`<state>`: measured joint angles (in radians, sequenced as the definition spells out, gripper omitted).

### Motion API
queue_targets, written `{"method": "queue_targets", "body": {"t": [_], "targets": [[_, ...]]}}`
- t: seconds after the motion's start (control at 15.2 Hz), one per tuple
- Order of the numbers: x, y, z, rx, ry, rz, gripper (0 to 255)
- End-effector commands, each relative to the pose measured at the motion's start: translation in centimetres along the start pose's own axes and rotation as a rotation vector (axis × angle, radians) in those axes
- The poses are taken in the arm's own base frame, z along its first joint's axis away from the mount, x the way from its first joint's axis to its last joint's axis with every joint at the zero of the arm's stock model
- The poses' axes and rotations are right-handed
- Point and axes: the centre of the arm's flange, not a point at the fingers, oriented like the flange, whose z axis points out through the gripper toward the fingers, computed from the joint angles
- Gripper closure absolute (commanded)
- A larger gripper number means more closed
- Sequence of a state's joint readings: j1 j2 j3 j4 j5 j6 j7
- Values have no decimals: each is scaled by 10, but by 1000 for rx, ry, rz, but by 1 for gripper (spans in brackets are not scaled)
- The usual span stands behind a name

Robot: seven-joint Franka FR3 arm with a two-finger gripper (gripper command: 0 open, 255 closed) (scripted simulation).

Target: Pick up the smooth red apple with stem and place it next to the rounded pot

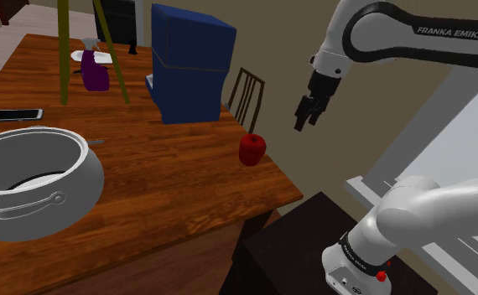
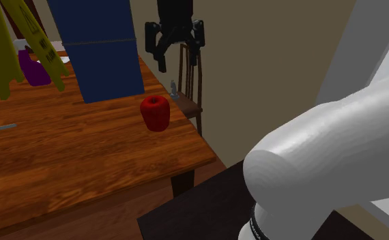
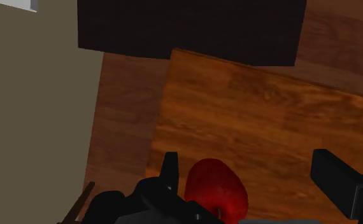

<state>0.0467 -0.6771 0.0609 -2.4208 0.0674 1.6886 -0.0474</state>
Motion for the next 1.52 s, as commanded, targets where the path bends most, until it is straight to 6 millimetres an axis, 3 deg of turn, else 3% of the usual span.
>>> {"method": "queue_targets", "body": {"t": [0.0, 0.73, 1.25, 1.45], "targets": [[22, 0, 12, -13, 18, -42, 0], [137, -13, 79, -78, 99, -264, 0], [145, -11, 121, -80, 102, -271, 0], [145, -11, 121, -80, 102, -271, 0]]}}
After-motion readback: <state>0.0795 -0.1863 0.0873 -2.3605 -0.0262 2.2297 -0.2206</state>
